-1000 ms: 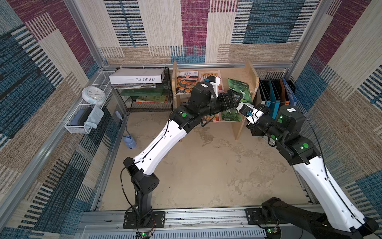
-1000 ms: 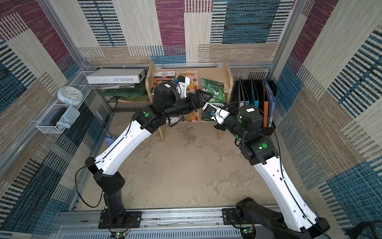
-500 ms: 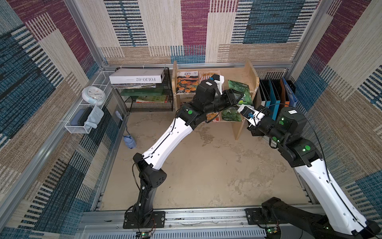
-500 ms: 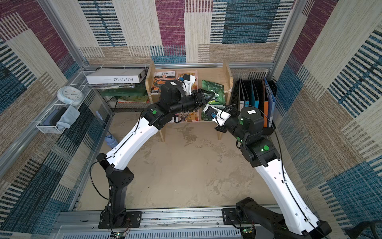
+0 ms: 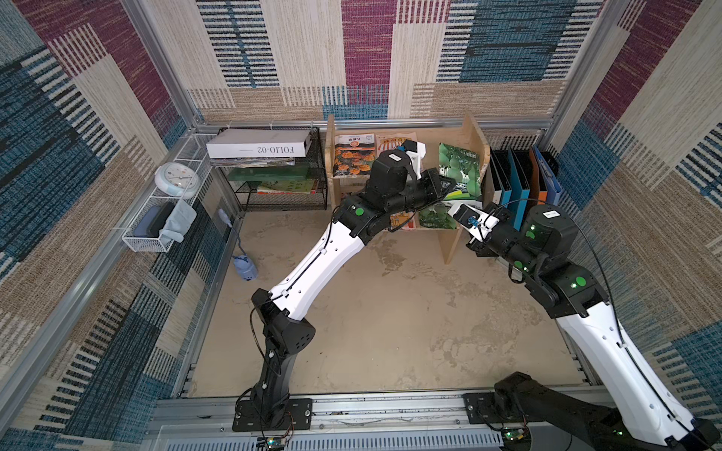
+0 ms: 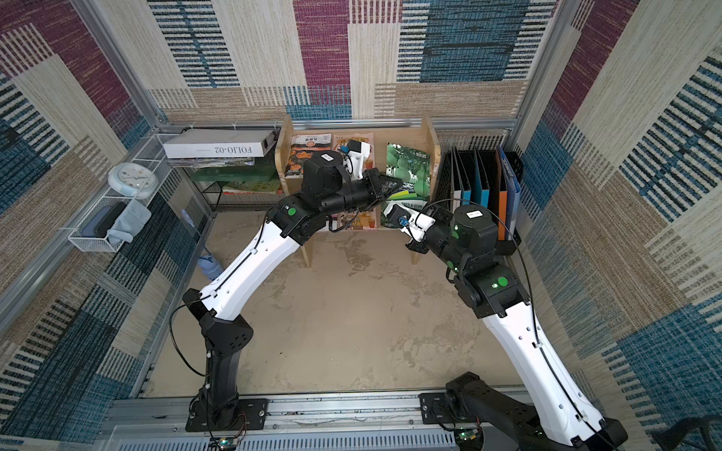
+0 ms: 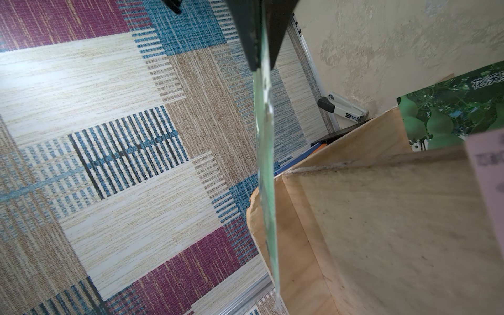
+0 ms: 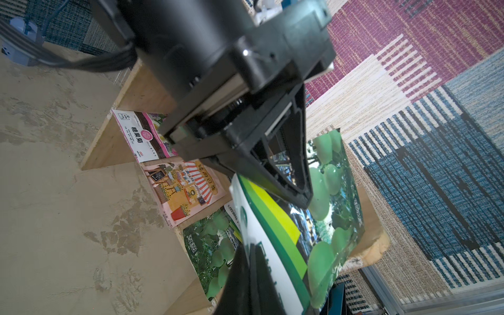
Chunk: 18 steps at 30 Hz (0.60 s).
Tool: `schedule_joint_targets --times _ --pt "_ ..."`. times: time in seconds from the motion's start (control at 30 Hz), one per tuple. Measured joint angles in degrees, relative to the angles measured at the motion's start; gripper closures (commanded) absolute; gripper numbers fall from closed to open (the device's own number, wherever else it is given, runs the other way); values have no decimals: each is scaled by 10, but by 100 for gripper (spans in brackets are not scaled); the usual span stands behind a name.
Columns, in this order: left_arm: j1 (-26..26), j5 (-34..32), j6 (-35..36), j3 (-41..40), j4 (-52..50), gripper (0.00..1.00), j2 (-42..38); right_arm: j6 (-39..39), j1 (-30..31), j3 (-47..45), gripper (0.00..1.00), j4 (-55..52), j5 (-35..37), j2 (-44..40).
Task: Take the seed bag off the shelf
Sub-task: Pick up the seed packet from the shelf.
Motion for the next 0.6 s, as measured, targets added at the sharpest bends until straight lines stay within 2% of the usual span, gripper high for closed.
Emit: schedule_joint_targets --times 0.07,0.17,0.4,0.6 --pt "0 1 0 -1 -1 100 0 4 0 -3 36 0 8 -5" --pt "0 7 0 -13 -1 100 -4 14 0 -4 28 -1 21 -16" --pt "-4 3 7 -84 12 100 -38 70 0 -12 24 -27 25 -73" --pt "-23 -25 47 -142 24 100 -77 152 2 13 21 -64 38 -99"
